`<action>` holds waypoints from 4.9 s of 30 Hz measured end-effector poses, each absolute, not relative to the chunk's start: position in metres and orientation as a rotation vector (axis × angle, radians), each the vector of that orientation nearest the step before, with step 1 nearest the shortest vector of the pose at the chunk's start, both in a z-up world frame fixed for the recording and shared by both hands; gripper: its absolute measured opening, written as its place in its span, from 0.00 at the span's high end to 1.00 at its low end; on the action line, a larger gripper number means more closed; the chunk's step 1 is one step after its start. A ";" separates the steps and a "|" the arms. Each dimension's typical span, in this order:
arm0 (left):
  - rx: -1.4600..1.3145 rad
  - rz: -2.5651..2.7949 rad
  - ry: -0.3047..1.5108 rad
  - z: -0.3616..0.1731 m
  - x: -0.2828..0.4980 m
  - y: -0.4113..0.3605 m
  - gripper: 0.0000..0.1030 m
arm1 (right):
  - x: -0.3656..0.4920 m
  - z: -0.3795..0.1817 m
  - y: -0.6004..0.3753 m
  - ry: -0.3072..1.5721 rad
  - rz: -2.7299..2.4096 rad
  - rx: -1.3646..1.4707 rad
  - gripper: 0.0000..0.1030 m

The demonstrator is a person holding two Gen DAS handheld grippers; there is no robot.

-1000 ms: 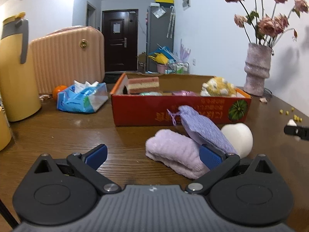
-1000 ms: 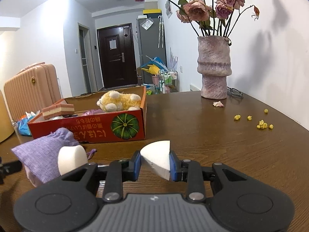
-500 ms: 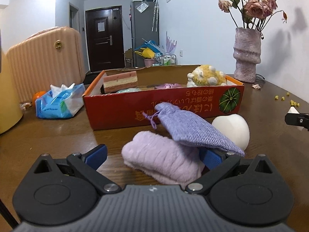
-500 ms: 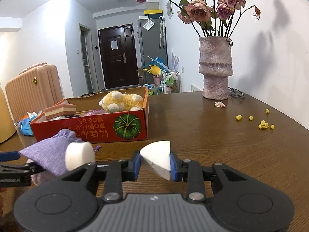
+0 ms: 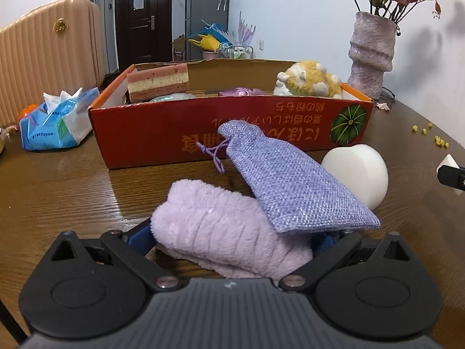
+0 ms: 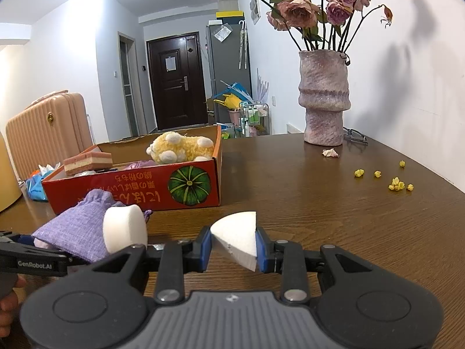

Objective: Organize soft objects
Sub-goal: 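Grasp the lilac fluffy towel with the left tool while the right tool holds the wedge sponge, then carry the wedge sponge and lilac towel with both tools over the box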

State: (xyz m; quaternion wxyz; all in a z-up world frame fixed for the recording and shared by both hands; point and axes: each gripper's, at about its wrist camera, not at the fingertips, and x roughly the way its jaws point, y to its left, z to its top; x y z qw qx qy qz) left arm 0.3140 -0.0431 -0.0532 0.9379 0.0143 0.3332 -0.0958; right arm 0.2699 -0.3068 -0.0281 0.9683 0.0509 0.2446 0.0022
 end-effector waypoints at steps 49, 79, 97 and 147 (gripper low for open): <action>-0.017 0.049 0.359 -0.004 0.228 0.005 0.52 | 0.270 -0.027 -0.311 0.483 0.005 0.119 0.70; -0.021 0.064 0.240 0.015 0.228 -0.009 0.52 | 0.268 -0.012 -0.258 0.192 0.095 0.010 0.70; -0.046 0.065 0.205 0.027 0.271 -0.028 0.52 | 0.303 -0.006 -0.226 0.119 0.129 -0.013 0.70; -0.069 0.070 0.192 0.022 0.394 -0.030 0.51 | 0.411 -0.005 -0.206 0.119 0.146 -0.028 0.70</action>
